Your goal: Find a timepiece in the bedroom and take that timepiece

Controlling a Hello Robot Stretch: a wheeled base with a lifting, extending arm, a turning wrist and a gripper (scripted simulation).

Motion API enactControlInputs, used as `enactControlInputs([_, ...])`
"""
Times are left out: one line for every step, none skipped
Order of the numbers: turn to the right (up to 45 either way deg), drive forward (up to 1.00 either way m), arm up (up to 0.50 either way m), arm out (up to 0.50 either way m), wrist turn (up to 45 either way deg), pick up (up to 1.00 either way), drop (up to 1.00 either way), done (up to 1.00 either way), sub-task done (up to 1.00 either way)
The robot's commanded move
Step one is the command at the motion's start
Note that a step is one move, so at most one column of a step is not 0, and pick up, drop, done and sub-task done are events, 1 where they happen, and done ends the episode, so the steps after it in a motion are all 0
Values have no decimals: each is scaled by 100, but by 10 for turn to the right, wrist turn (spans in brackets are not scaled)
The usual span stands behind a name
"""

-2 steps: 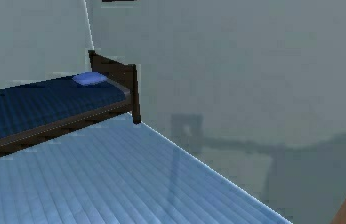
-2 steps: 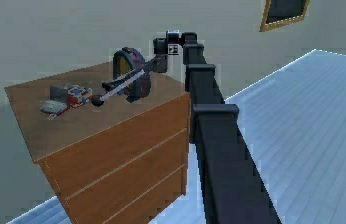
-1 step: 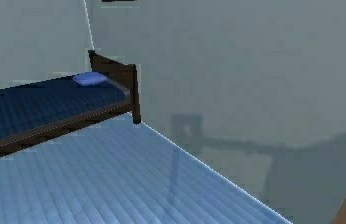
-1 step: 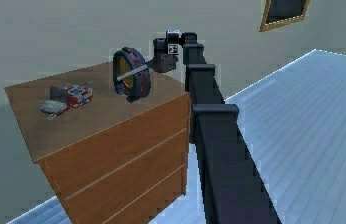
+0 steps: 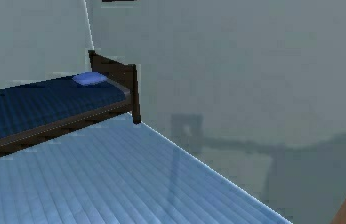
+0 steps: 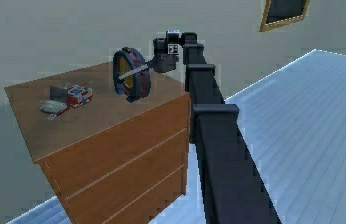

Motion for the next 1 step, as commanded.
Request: enactControlInputs([0,0,0,0,0,100,0,0,0])
